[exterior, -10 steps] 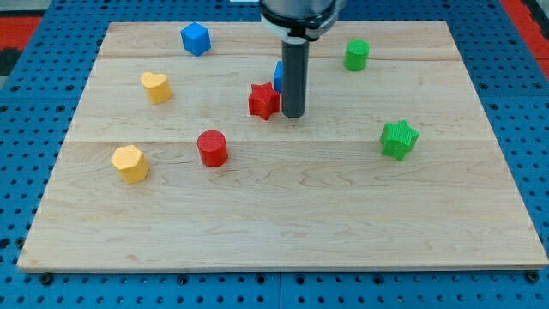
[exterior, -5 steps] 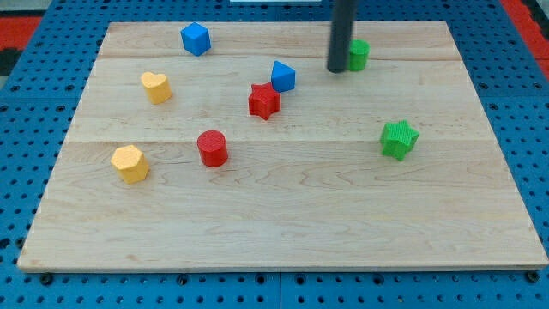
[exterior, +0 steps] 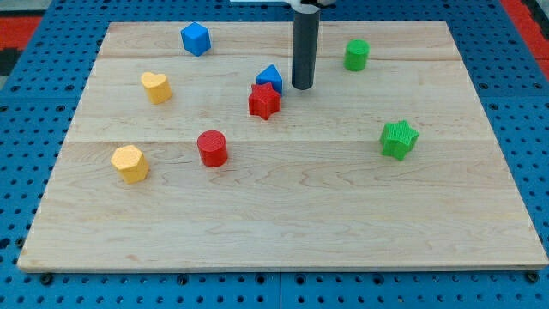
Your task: Move the red star to the blue cube
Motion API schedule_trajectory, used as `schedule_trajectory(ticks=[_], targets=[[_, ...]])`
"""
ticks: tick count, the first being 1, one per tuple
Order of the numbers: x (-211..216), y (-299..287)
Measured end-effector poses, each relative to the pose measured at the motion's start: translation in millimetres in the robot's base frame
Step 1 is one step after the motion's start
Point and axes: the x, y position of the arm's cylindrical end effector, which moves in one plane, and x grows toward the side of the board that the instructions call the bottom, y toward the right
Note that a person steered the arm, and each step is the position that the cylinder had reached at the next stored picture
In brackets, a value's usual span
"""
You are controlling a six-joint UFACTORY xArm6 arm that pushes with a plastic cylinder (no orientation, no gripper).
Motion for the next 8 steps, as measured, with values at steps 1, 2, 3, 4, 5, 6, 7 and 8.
schedule_trajectory(ticks=[1, 2, 3, 4, 5, 6, 7, 8], targets=[[-4, -45], [-20, -115], [-18, -142], [6, -141], [-18, -179], [-45, -180], [-56, -174], [-39, -118]])
